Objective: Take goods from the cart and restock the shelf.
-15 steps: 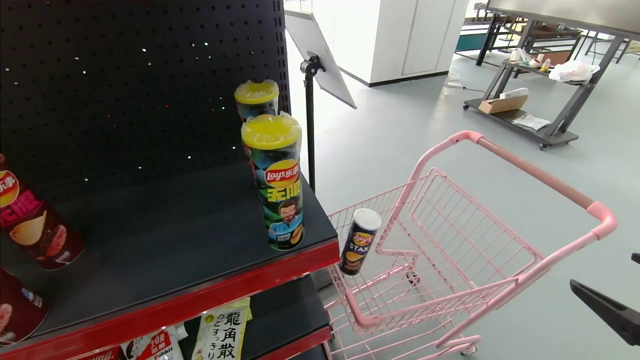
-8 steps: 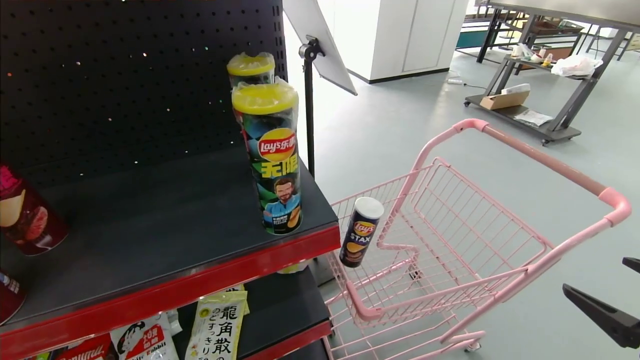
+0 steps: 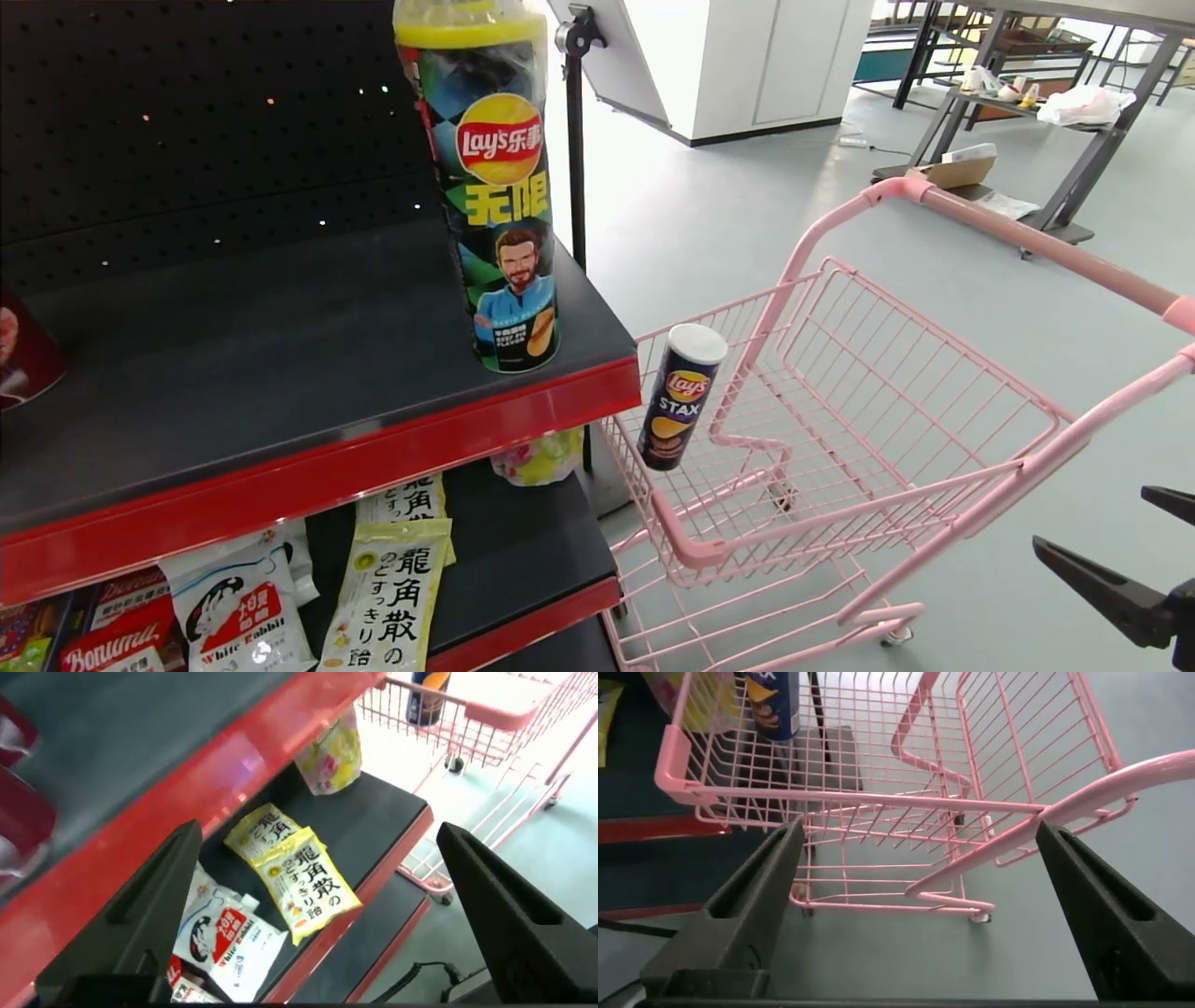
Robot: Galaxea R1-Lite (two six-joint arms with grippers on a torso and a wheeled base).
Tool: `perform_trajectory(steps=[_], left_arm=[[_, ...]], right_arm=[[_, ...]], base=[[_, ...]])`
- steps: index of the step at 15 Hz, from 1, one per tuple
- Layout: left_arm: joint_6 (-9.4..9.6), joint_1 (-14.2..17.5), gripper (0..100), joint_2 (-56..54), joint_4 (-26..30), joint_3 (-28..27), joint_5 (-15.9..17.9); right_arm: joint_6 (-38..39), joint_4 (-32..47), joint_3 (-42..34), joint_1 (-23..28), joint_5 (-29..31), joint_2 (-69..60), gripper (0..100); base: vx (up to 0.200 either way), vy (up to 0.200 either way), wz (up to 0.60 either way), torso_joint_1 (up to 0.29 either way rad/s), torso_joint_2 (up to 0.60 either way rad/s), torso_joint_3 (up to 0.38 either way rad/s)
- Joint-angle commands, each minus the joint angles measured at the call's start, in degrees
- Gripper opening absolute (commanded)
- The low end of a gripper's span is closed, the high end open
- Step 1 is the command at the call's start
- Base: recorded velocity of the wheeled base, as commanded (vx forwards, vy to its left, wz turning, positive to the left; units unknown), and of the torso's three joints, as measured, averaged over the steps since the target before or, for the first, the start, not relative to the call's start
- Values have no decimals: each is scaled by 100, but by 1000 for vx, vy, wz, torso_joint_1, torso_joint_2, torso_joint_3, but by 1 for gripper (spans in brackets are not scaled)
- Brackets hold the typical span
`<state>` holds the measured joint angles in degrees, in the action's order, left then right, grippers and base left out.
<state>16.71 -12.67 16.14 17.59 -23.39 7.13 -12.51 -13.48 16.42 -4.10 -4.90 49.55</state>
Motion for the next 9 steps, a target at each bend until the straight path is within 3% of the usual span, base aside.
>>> perform_trajectory(steps=[1, 4, 7, 8, 9], left_arm=[[-1, 1, 100, 12, -10, 1, -1], [-1, 10, 100, 3, -10, -16, -10], [-54, 1, 100, -14, -10, -7, 16], [-239, 1, 100, -41, -10, 1, 43], [-309, 1, 100, -41, -10, -16, 51]], right_arm=[[-59, -32, 28, 5, -2, 353, 100], [3, -225, 494, -12, -20, 1267, 100], [258, -1104, 986, -250, -178, 2568, 100], [469, -1543, 1074, -513, -556, 3043, 100], [504, -1640, 1241, -575, -995, 3438, 100]], base=[[0, 0, 0, -115, 403, 286], [0, 0, 0, -43, 142, 108], [0, 0, 0, 0, 0, 0], [0, 0, 0, 0, 0, 0], [0, 0, 0, 0, 0, 0]])
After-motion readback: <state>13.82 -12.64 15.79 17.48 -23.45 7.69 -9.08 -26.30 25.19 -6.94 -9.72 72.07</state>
